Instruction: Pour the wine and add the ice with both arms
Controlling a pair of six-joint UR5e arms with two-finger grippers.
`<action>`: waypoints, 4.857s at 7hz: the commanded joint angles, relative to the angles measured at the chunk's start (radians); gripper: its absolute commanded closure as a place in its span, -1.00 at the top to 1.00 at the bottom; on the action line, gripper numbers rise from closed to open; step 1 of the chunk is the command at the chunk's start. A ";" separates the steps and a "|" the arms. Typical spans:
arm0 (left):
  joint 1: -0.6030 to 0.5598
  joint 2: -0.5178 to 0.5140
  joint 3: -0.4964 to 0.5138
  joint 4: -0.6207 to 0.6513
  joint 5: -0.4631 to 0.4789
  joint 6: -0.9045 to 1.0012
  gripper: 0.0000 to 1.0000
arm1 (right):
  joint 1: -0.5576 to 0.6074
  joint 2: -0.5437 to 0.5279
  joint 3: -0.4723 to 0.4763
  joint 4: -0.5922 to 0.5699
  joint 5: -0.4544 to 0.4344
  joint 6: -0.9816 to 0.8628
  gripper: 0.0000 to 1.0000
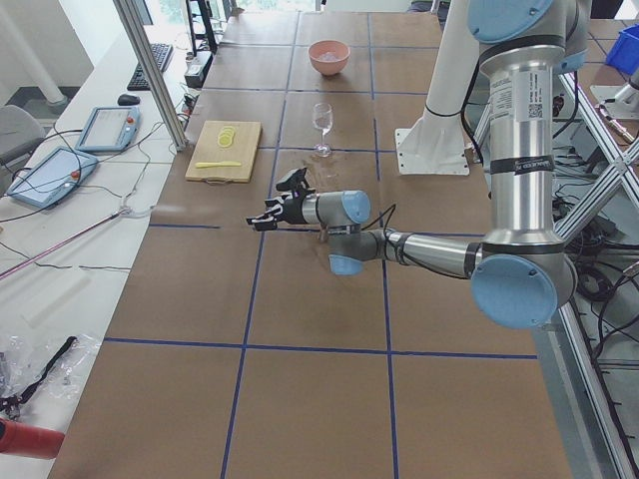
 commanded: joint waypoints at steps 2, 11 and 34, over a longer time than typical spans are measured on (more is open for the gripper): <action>-0.390 -0.011 -0.020 0.337 -0.554 0.162 1.00 | 0.000 0.000 -0.001 0.000 0.000 0.000 1.00; -0.715 0.133 -0.061 1.309 -0.950 0.560 1.00 | 0.000 -0.001 0.001 0.000 0.057 0.003 1.00; -0.716 0.101 -0.132 1.291 -0.954 0.556 1.00 | -0.703 -0.123 0.096 0.626 -0.450 0.930 -1.00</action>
